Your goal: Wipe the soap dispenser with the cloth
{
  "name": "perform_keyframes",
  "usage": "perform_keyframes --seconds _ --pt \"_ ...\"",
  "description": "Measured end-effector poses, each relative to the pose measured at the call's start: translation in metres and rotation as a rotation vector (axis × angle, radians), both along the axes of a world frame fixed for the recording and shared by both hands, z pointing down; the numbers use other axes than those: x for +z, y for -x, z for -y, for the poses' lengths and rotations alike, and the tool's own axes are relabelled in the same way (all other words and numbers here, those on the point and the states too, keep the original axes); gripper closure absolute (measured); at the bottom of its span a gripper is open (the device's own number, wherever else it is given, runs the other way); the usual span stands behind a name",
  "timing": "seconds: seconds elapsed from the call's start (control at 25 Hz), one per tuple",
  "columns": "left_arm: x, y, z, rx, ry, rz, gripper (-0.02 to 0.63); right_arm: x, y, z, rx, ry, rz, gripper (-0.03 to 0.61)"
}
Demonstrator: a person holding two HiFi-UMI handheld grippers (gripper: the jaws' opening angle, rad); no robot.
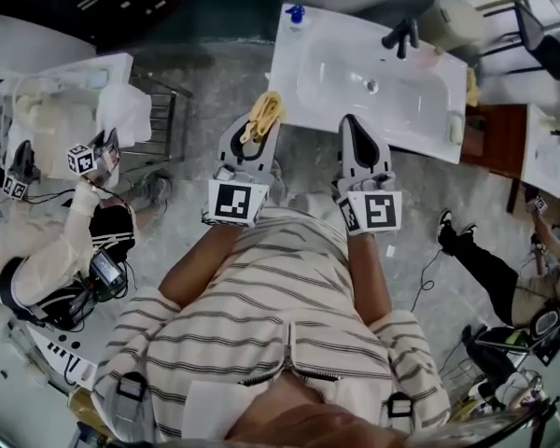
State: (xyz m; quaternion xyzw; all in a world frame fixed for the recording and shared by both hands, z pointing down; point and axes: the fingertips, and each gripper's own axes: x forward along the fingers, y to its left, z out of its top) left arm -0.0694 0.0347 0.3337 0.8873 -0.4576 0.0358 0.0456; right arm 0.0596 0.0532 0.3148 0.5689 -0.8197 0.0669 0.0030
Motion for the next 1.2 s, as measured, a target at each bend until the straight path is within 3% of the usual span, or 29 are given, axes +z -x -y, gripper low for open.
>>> perform_keyframes --seconds 0.44,0.92,1.2 --pt "0.038 -0.033 0.061 -0.047 0.027 0.021 0.518 0.034 -0.020 0.077 -0.087 0.018 0.019 0.581" --pt "0.090 -0.037 0.129 -0.111 0.069 0.056 0.517 0.093 -0.008 0.173 -0.191 0.090 0.004 0.581" --pt "0.118 -0.036 0.145 -0.133 0.119 0.047 0.517 0.126 0.003 0.211 -0.221 0.119 -0.017 0.518"
